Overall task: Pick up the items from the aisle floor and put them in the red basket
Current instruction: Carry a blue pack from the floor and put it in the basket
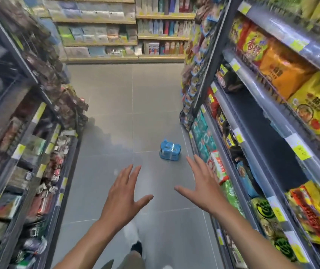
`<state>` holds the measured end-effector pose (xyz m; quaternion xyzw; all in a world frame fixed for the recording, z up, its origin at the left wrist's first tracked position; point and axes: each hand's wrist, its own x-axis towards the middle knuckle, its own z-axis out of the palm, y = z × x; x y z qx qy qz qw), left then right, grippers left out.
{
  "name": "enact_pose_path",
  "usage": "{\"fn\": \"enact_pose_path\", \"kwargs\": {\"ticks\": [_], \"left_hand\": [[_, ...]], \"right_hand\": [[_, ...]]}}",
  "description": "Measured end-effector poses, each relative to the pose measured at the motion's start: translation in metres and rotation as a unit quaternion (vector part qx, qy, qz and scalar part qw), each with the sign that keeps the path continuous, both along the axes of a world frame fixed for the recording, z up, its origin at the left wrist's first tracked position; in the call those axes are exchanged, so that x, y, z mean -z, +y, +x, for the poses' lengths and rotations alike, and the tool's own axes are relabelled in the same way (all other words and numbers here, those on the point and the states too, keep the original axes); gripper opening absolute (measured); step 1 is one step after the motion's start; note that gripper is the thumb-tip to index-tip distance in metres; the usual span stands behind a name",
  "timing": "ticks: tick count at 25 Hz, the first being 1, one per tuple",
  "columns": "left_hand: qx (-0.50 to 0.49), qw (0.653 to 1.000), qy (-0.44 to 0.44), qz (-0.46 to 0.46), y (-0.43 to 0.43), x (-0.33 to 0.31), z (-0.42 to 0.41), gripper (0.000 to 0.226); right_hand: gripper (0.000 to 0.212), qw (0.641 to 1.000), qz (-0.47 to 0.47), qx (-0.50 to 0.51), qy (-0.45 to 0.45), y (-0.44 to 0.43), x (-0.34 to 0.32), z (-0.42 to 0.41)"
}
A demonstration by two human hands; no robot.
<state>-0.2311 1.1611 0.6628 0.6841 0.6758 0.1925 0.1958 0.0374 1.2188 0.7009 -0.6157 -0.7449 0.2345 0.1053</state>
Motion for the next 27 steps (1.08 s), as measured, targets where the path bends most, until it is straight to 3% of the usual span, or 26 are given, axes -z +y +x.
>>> {"fn": "enact_pose_path", "kwargs": {"ticks": [10,19,23,27], "left_hand": [[0.076,0.997,0.004,-0.025,0.258,0.015,-0.066,0.095],[0.156,0.985,0.030,-0.065,0.441,0.036,-0.048,0.095],[0.137,0.985,-0.025,-0.101,0.526,0.046,-0.027,0.092],[0.083,0.979,-0.089,-0.166,0.605,0.074,-0.009,0.077]], "right_hand": [[0.103,0.996,-0.032,0.085,-0.008,0.216,0.023,-0.042],[0.103,0.986,-0.090,0.138,-0.029,0.355,0.057,-0.035],[0.099,0.976,-0.128,0.168,0.045,0.442,0.087,-0.013],[0.086,0.933,-0.226,0.227,0.163,0.521,0.129,0.000]]}}
